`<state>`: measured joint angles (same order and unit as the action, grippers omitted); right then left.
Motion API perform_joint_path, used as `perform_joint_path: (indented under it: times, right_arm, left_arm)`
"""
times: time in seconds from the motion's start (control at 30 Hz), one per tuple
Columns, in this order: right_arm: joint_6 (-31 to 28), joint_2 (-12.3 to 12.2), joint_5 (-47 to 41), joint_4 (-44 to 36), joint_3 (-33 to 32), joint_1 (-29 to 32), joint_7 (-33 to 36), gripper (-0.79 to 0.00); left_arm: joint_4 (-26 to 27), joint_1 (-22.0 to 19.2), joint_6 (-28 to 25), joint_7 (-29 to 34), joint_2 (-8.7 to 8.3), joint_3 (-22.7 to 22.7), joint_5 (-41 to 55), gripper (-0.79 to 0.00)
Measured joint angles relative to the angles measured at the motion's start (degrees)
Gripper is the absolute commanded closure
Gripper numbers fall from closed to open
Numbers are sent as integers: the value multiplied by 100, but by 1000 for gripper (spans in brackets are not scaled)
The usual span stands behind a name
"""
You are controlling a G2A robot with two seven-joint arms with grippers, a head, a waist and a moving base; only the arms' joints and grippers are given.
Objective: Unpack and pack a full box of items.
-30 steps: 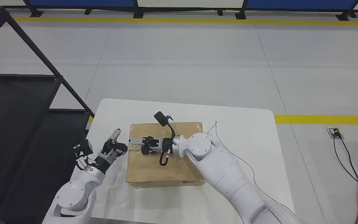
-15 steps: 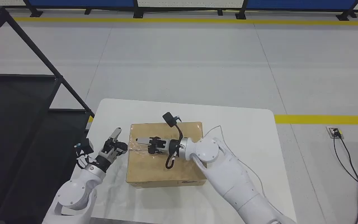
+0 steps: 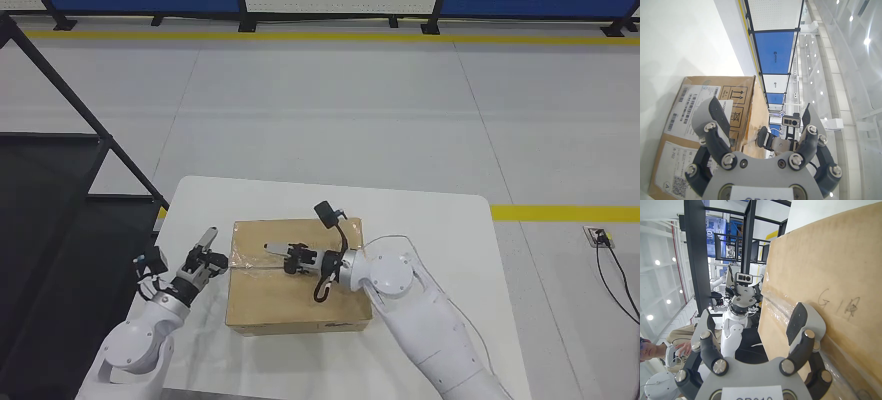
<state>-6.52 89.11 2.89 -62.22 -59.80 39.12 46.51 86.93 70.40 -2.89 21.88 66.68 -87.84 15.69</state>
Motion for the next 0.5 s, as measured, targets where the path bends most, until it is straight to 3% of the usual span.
perform_joint_path:
  times: [0.5]
  right_arm:
    - [289,-264,229,-875,-556,664,-14,-785]
  left_arm:
    - [-1,-57,27,18,8,34,-37,-785]
